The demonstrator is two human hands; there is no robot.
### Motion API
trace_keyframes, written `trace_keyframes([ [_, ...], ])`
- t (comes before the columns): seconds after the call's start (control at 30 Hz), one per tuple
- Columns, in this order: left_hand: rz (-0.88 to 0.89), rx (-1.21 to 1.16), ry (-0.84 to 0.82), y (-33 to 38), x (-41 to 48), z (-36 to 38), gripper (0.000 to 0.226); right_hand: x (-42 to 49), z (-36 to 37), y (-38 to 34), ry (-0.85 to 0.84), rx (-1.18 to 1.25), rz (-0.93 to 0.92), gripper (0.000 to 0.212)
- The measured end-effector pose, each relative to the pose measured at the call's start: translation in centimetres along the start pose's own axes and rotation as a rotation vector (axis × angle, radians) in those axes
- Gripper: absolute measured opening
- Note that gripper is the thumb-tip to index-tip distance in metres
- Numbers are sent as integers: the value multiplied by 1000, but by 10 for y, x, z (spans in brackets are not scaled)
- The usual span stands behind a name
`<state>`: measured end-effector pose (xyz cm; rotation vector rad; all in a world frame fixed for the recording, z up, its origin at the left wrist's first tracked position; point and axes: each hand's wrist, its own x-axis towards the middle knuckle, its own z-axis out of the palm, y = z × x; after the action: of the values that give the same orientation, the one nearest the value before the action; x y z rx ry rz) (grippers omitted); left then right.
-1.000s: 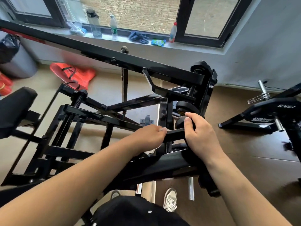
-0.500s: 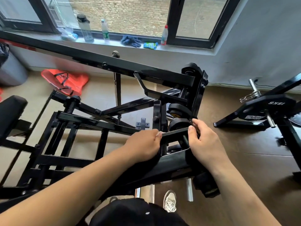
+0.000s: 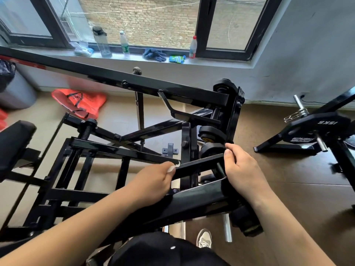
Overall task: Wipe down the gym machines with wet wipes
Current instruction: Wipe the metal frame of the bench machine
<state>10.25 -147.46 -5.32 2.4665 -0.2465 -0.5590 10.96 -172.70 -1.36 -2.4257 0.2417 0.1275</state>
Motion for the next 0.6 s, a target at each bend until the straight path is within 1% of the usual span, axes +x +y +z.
trace_keyframes([
  [0.13,47,144,29,58,32,16,26,0,0,0,-16,-21,19,40],
  [0.2,85,151,70,70,40,23,22,0,0,2,-21,-16,19,40],
  [0.3,104,64,65,49,22,15,22,0,-1,3,-25,6,13,39],
  [0.43,-32,-30,95,0,-10,-11,28,-1,-2,5,-26,18,5,38],
  [0.5,-39,-123,155,2,-12,-19,33,-1,0,3,-23,9,-13,39],
  [0.53,-5,-151,212,10,-7,-22,31,-1,0,3,-20,11,-18,40],
  [0.57,80,-153,300,23,-1,-22,27,-1,0,3,-12,21,-17,41],
  [0.6,201,-129,402,36,6,-19,21,-1,-1,3,-2,40,-5,41],
])
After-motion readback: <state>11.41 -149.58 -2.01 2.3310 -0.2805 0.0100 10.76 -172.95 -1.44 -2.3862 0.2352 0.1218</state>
